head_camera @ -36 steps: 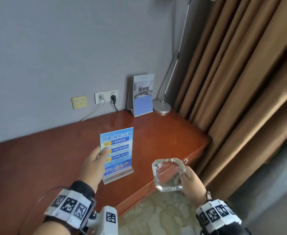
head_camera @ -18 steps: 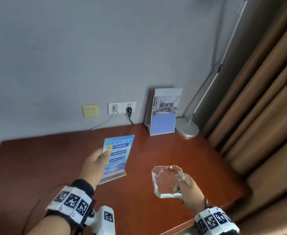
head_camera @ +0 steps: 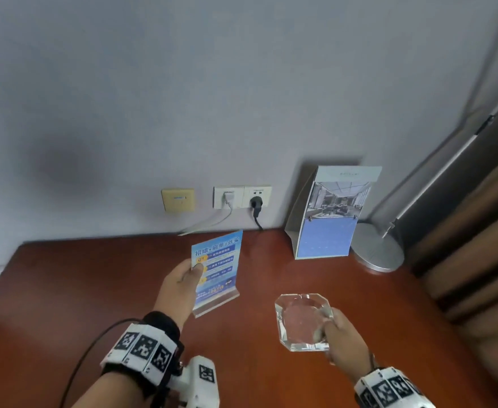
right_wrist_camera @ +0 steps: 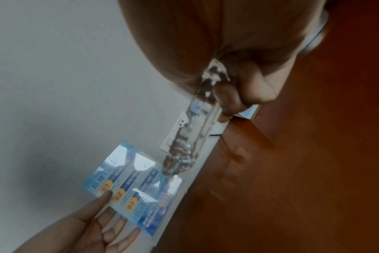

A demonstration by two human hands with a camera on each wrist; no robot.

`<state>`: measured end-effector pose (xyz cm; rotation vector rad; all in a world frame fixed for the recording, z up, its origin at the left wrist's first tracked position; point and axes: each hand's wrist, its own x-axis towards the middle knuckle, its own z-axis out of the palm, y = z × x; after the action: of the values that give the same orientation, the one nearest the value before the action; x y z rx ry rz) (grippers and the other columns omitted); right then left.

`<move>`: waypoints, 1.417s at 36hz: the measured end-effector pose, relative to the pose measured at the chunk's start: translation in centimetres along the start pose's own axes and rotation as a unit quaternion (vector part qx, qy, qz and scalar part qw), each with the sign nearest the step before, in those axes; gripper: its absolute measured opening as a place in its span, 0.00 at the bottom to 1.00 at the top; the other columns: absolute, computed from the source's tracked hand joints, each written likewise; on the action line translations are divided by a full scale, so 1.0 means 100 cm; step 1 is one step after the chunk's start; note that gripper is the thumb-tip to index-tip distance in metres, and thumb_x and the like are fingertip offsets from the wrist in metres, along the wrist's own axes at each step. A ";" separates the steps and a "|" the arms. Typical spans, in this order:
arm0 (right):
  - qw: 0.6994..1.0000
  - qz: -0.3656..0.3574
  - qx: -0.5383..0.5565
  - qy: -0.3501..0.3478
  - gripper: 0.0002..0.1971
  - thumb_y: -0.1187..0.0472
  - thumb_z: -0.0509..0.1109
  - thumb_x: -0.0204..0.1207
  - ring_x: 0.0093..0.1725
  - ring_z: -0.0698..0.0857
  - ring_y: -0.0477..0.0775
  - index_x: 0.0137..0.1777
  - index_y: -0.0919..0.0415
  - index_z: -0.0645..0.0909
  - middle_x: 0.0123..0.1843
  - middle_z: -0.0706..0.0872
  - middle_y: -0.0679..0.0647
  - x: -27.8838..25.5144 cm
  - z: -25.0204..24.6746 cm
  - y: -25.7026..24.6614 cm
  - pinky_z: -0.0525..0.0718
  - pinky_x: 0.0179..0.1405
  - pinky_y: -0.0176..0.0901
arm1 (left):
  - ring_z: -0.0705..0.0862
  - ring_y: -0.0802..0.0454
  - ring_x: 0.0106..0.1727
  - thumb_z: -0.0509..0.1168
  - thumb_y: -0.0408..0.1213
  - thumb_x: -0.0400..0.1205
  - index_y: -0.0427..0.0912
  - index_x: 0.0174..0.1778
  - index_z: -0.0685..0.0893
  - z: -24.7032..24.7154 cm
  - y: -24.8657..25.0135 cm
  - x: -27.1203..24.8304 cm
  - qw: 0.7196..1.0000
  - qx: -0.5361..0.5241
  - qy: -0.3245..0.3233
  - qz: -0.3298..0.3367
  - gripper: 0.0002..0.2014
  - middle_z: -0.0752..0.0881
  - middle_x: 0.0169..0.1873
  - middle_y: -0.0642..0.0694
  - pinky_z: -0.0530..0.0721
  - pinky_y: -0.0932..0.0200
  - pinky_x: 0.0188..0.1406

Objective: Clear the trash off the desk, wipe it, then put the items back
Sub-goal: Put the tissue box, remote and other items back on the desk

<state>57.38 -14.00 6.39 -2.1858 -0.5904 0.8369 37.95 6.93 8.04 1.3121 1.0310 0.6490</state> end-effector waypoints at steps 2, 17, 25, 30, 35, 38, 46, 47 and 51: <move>1.000 0.003 -0.001 -0.010 0.11 0.63 0.52 0.85 0.26 0.75 0.41 0.57 0.59 0.76 0.38 0.81 0.52 0.015 0.003 -0.003 0.71 0.26 0.32 | 0.88 0.48 0.52 0.59 0.38 0.87 0.54 0.46 0.87 -0.001 -0.002 0.019 1.000 0.001 -0.007 -0.007 0.12 0.92 0.45 0.52 0.81 0.43 0.60; 0.995 0.055 0.077 -0.039 0.09 0.54 0.53 0.86 0.28 0.76 0.48 0.59 0.45 0.74 0.36 0.82 0.54 0.133 0.026 0.007 0.74 0.22 0.37 | 0.83 0.58 0.48 0.60 0.39 0.86 0.55 0.44 0.83 0.039 -0.012 0.127 0.999 0.009 -0.005 -0.040 0.09 0.87 0.43 0.58 0.76 0.51 0.59; 0.993 0.068 0.081 -0.047 0.09 0.48 0.53 0.85 0.31 0.80 0.49 0.61 0.41 0.72 0.41 0.85 0.55 0.193 0.037 0.013 0.75 0.24 0.38 | 0.86 0.50 0.55 0.60 0.38 0.86 0.58 0.46 0.84 0.055 -0.019 0.173 0.997 0.057 -0.020 -0.052 0.11 0.89 0.48 0.54 0.78 0.47 0.64; 0.994 0.059 0.086 -0.041 0.13 0.58 0.55 0.83 0.29 0.79 0.51 0.63 0.44 0.73 0.41 0.85 0.56 0.241 0.044 0.010 0.75 0.24 0.41 | 0.86 0.53 0.53 0.59 0.38 0.86 0.58 0.47 0.83 0.064 -0.023 0.193 0.996 0.061 -0.014 -0.062 0.10 0.88 0.48 0.55 0.80 0.46 0.65; 0.992 0.061 0.114 -0.001 0.15 0.57 0.55 0.85 0.24 0.77 0.50 0.69 0.49 0.72 0.41 0.84 0.57 0.273 0.053 -0.004 0.75 0.17 0.34 | 0.85 0.54 0.53 0.57 0.37 0.87 0.59 0.44 0.81 0.070 -0.027 0.208 0.996 0.071 0.006 -0.053 0.12 0.87 0.47 0.56 0.79 0.45 0.65; 0.989 0.073 0.129 0.013 0.13 0.53 0.56 0.85 0.28 0.78 0.51 0.68 0.47 0.72 0.42 0.84 0.56 0.289 0.058 -0.007 0.77 0.19 0.34 | 0.85 0.57 0.51 0.57 0.37 0.87 0.58 0.46 0.81 0.069 -0.030 0.213 0.996 0.071 0.006 -0.051 0.11 0.87 0.48 0.55 0.80 0.45 0.64; 0.989 0.088 0.116 0.037 0.15 0.54 0.58 0.84 0.30 0.80 0.53 0.70 0.50 0.70 0.38 0.86 0.54 0.317 0.080 -0.004 0.80 0.28 0.44 | 0.85 0.60 0.51 0.57 0.37 0.87 0.57 0.45 0.82 0.062 -0.040 0.224 0.995 0.072 0.013 -0.060 0.11 0.87 0.47 0.56 0.78 0.47 0.67; 0.990 0.088 0.105 0.039 0.16 0.54 0.58 0.84 0.30 0.81 0.53 0.71 0.49 0.70 0.38 0.87 0.54 0.319 0.082 -0.004 0.82 0.29 0.45 | 0.85 0.59 0.52 0.57 0.38 0.87 0.57 0.46 0.82 0.061 -0.041 0.225 0.995 0.075 0.008 -0.060 0.11 0.87 0.48 0.56 0.78 0.48 0.67; 0.992 0.091 0.079 0.046 0.18 0.53 0.57 0.84 0.30 0.83 0.53 0.73 0.48 0.69 0.36 0.87 0.51 0.325 0.087 -0.004 0.85 0.33 0.47 | 0.86 0.59 0.54 0.57 0.38 0.87 0.59 0.47 0.82 0.059 -0.045 0.226 0.995 0.079 -0.006 -0.054 0.11 0.88 0.48 0.57 0.78 0.49 0.67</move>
<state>73.44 10.24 -10.51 -2.1414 -0.2723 0.8424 52.32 23.03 -2.08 1.3837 1.1547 0.4850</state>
